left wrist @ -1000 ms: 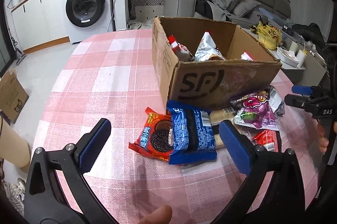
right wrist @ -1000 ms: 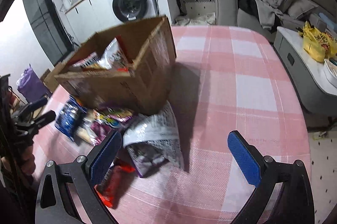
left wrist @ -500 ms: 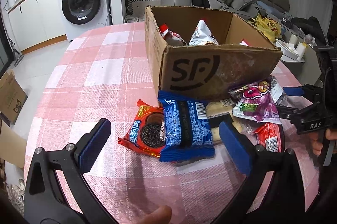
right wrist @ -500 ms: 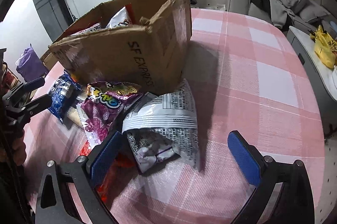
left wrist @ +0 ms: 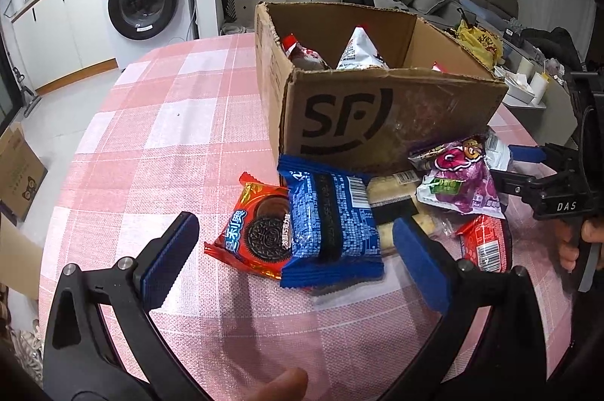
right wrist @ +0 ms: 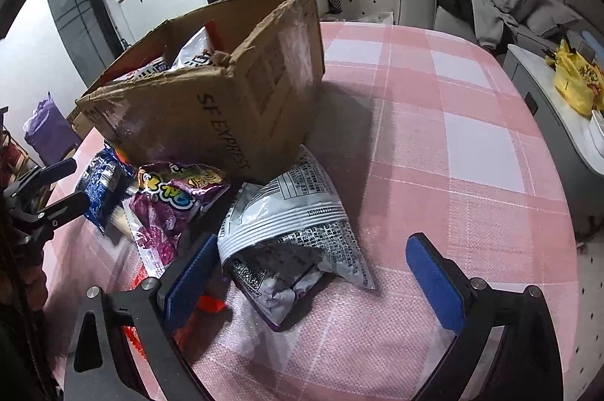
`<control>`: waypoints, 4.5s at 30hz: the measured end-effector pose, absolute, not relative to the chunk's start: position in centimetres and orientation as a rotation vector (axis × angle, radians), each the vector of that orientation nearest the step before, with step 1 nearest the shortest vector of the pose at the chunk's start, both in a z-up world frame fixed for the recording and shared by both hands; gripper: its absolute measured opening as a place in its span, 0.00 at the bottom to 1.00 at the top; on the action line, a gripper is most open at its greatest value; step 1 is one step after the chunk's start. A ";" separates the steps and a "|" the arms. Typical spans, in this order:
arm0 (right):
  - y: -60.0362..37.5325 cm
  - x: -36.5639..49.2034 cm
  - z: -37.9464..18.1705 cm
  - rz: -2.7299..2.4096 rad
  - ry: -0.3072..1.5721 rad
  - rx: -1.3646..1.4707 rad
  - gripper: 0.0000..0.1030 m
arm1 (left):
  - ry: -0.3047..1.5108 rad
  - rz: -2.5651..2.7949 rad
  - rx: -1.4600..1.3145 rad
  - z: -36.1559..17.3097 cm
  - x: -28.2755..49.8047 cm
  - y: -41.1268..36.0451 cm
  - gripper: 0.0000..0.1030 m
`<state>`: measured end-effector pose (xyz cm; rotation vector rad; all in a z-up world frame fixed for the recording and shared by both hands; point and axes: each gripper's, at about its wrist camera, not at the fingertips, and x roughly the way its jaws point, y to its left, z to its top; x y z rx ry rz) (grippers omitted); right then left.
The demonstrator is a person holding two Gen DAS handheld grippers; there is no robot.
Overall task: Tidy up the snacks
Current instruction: 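Move right tool to the silver-white bag beside the box and grasp it, then lift silver-white bag with right tool while left tool grasps blue Oreo pack, then carry both packets over the box and release them inside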
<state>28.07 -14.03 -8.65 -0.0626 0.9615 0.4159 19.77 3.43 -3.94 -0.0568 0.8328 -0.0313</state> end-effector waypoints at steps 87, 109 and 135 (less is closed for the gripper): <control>-17.3 24.5 -1.3 0.486 0.731 0.084 0.62 | 0.690 -0.249 -0.014 0.5 15.0 0.9 0.32; -14.4 22.4 3.3 0.571 0.618 0.103 0.62 | 0.547 -0.218 -0.077 7.4 14.0 2.6 0.32; -10.9 26.9 5.7 0.616 0.629 0.117 0.62 | 0.557 -0.165 -0.100 8.8 21.2 2.3 0.32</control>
